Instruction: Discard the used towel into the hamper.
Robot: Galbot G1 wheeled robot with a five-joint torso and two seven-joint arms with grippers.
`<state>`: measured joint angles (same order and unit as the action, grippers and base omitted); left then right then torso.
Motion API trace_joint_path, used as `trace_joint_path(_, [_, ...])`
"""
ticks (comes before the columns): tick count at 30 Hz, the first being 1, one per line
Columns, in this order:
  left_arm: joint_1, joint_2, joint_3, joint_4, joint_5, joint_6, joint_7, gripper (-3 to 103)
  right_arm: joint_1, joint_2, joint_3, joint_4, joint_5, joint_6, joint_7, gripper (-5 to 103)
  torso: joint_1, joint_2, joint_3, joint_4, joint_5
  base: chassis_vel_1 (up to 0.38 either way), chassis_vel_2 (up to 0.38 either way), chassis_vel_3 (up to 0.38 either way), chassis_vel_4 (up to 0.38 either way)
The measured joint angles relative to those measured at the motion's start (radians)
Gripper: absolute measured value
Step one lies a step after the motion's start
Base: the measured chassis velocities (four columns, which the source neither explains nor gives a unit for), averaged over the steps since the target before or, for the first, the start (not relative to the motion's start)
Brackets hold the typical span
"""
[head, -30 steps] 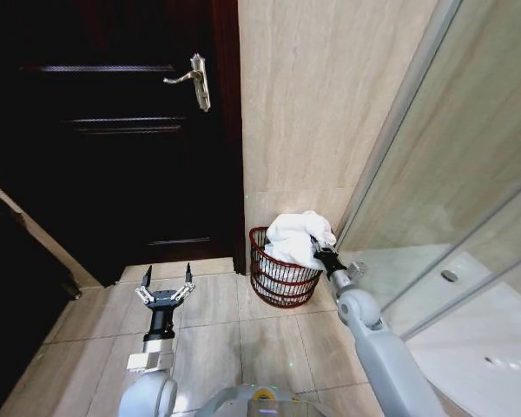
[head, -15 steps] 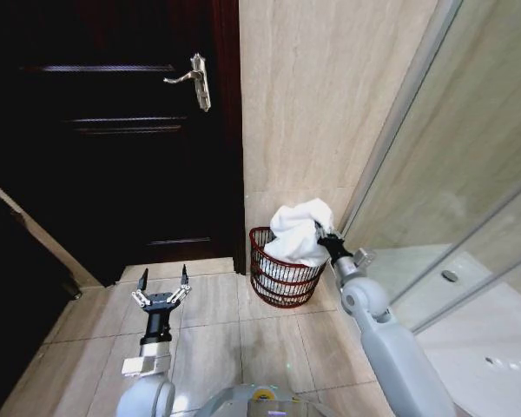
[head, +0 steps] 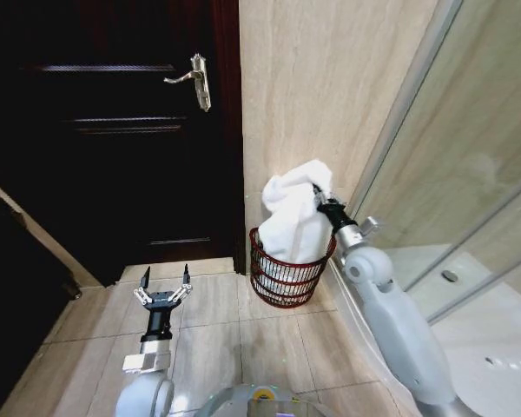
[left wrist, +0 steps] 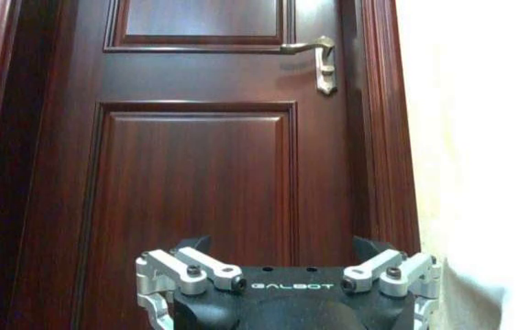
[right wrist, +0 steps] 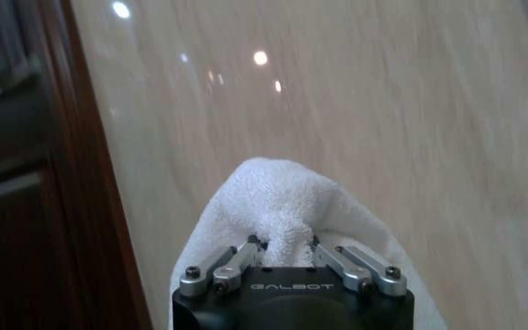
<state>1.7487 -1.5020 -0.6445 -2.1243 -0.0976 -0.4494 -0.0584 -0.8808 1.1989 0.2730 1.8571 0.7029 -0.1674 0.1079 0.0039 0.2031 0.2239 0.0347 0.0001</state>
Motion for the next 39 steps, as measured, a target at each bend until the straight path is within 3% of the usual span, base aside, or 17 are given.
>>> trace_joint_path(4, [-0.003,0.001,0.000,-0.009,-0.001,0.006,-0.001,100,-0.032,0.017,0.003,-0.072,-0.032,0.012,-0.004,19,0.000,0.000,0.000,0.0000,-0.0001,0.000,0.000,0.000,0.000])
trace_joint_path(13, [-0.004,-0.009,0.007,-0.013,0.001,0.008,-0.001,100,-0.064,-0.022,0.058,-0.176,-0.107,0.029,-0.017,19,0.000,0.000,0.000,-0.0003,-0.0001,0.000,0.000,0.000,0.000])
trace_joint_path(17, [-0.001,-0.016,0.009,-0.014,0.004,0.005,-0.001,100,-0.042,-0.030,0.068,-0.213,-0.187,0.095,-0.021,19,0.000,0.000,0.000,-0.0003,0.0002,0.000,0.000,0.000,0.000])
trace_joint_path(31, [0.022,-0.035,-0.004,-0.014,0.007,-0.018,0.002,100,0.058,-0.052,0.037,0.046,-0.124,0.087,0.056,19,0.000,0.000,0.000,-0.0002,-0.0005,0.000,0.000,0.000,0.000])
trace_joint_path(39, [0.025,-0.032,-0.006,-0.014,0.006,-0.022,0.002,100,0.031,-0.016,0.008,-0.093,-0.142,0.104,0.019,19,0.000,0.000,0.000,-0.0001,0.0002,0.000,0.000,0.000,0.000])
